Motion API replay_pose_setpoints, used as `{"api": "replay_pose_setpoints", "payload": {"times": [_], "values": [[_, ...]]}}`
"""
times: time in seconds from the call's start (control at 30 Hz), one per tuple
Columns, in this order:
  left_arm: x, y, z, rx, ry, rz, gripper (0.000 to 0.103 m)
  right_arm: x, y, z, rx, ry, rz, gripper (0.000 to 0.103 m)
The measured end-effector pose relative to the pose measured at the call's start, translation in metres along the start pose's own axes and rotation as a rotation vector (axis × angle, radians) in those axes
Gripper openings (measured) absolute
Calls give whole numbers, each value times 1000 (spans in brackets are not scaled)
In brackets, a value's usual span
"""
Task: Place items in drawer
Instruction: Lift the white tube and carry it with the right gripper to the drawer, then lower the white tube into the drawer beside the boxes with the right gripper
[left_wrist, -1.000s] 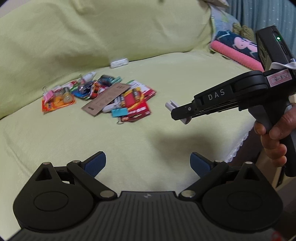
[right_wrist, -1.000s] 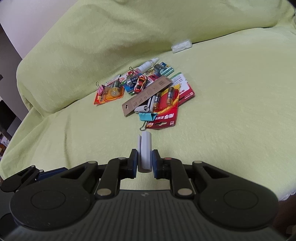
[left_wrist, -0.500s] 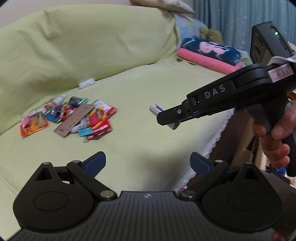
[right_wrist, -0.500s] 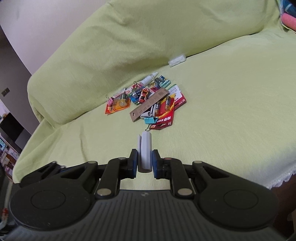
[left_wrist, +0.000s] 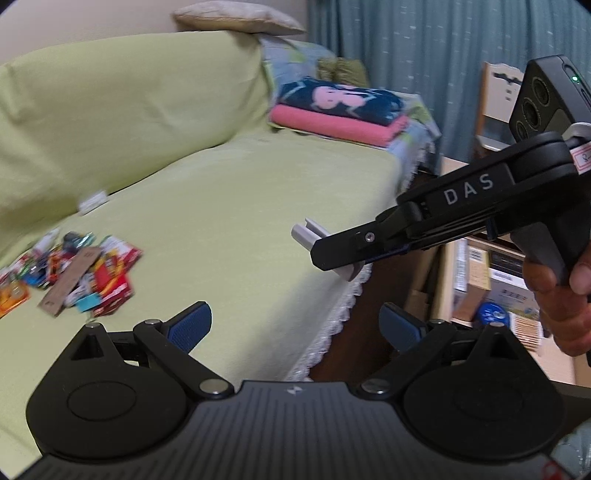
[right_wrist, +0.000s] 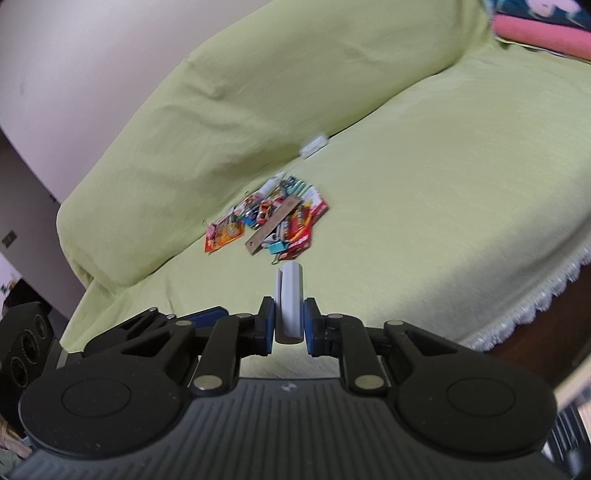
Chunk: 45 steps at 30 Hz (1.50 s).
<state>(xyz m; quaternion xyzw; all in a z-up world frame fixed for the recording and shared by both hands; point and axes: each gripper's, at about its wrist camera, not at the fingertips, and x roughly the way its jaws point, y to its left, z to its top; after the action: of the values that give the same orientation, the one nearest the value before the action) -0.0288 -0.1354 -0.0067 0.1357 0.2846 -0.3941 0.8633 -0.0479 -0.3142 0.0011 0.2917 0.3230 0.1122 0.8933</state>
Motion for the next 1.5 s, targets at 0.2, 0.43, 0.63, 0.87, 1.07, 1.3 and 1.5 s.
{"api": "replay_pose_setpoints", "payload": {"times": [0.2,0.43,0.63,0.87,1.07,1.3,1.5], "values": [[13,-37,5,67,5,-113,98,-53,-27,-19,76,-65,-68,14],[29,-84,9,151,24,-242,98,-107,-63,-45,193,-106,-197,14],[40,-111,12,208,42,-317,98,-137,-92,-69,311,-127,-291,14],[53,-127,13,238,67,-357,98,-166,-132,-94,451,-163,-438,14],[63,-132,12,248,84,-369,98,-163,-161,-105,513,-155,-476,14],[73,-131,10,247,111,-360,98,-120,-183,-99,358,8,-452,14],[78,-127,9,239,129,-340,98,-80,-195,-91,125,122,-482,14]]}}
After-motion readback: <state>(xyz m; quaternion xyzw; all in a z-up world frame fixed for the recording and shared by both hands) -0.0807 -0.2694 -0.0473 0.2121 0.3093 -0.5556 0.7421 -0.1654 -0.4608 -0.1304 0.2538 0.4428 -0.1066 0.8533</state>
